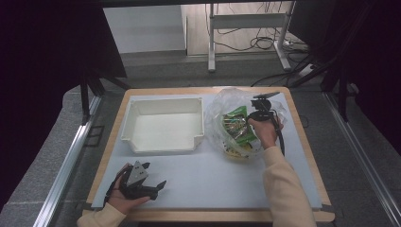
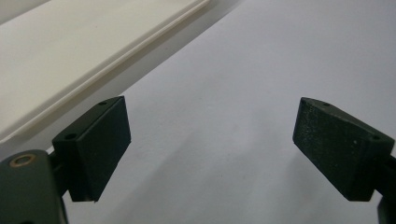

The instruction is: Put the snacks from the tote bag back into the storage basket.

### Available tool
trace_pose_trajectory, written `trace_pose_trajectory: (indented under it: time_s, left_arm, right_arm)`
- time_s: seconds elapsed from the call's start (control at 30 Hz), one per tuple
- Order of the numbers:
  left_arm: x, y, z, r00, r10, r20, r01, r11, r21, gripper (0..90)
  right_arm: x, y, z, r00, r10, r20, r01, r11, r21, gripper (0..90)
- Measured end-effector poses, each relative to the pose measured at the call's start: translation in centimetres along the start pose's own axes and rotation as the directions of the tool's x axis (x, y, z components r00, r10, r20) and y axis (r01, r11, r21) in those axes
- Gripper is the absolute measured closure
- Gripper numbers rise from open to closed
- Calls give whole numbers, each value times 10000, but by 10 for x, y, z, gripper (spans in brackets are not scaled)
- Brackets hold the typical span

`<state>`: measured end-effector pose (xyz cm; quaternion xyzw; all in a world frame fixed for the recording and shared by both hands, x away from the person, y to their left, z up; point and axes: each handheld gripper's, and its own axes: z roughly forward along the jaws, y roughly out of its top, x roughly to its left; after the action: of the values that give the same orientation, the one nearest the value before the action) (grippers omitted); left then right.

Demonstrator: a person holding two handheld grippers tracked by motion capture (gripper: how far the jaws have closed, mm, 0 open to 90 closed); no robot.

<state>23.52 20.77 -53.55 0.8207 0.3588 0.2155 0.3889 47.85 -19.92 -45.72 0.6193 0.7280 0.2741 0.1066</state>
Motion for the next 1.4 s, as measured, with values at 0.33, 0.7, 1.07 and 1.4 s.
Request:
trace_pose_trajectory:
  time_s: [0.33,0.7,1.07,1.4]
  left_arm:
    - [0,0,0,10000,5,-3,-5,10000,2,113]
    - [0,0,0,10000,12,-22,-12,10000,5,113]
    - [0,0,0,10000,16,-33,-16,10000,21,112]
    - [-1,0,1,10000,16,-41,-16,10000,43,113]
  right_arm:
    - [-1,0,-16,9999,5,-118,-12,9983,-585,900]
    - [-6,0,-32,9999,87,-123,-101,9930,-1177,900]
    - [-16,-2,-47,9989,222,-403,-294,9815,-1891,900]
    - [-20,-3,-61,9964,239,-814,-421,9721,-2308,900]
